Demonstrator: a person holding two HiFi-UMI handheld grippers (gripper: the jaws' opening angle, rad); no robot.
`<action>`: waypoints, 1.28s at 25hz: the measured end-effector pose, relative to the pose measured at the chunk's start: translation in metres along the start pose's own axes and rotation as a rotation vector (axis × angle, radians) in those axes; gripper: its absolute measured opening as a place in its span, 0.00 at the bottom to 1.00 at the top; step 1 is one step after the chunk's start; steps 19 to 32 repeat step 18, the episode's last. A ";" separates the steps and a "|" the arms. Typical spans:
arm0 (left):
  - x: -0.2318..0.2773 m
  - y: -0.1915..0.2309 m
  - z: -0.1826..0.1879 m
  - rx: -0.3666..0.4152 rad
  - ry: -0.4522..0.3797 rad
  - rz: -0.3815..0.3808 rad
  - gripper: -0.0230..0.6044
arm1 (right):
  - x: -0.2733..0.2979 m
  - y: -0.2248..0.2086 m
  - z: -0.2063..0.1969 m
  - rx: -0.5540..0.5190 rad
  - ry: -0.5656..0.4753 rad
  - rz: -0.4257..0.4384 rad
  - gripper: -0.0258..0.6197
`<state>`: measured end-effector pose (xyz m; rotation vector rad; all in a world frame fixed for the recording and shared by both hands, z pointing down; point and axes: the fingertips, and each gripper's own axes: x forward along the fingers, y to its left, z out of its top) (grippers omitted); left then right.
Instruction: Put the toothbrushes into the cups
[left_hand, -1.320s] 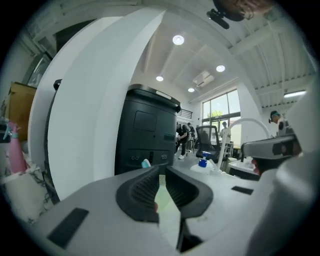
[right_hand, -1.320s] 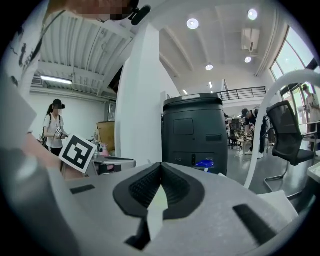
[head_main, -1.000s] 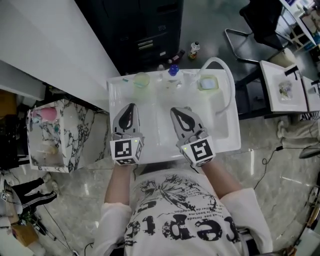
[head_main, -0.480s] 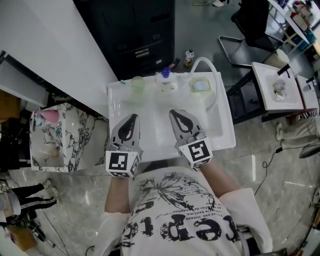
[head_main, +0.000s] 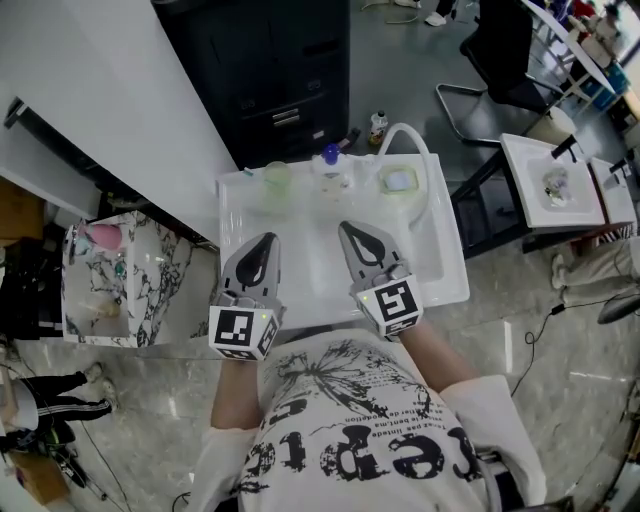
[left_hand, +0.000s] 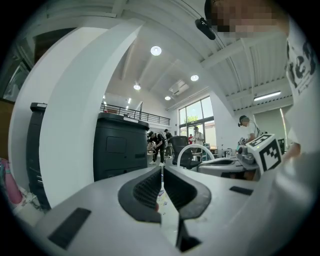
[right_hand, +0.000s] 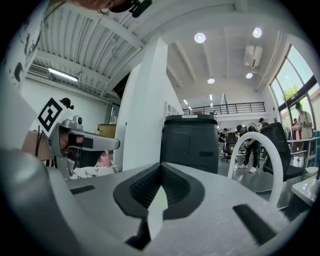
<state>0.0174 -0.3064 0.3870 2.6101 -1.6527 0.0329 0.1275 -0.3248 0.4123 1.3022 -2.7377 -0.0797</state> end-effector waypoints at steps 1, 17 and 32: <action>0.001 0.001 0.000 0.000 0.000 -0.001 0.07 | 0.001 -0.001 0.000 -0.001 -0.002 0.000 0.03; 0.018 0.005 -0.005 -0.007 0.038 -0.031 0.07 | 0.017 -0.009 0.006 -0.002 0.001 0.004 0.03; 0.019 0.005 -0.004 -0.010 0.036 -0.034 0.07 | 0.018 -0.010 0.006 -0.002 0.002 0.004 0.03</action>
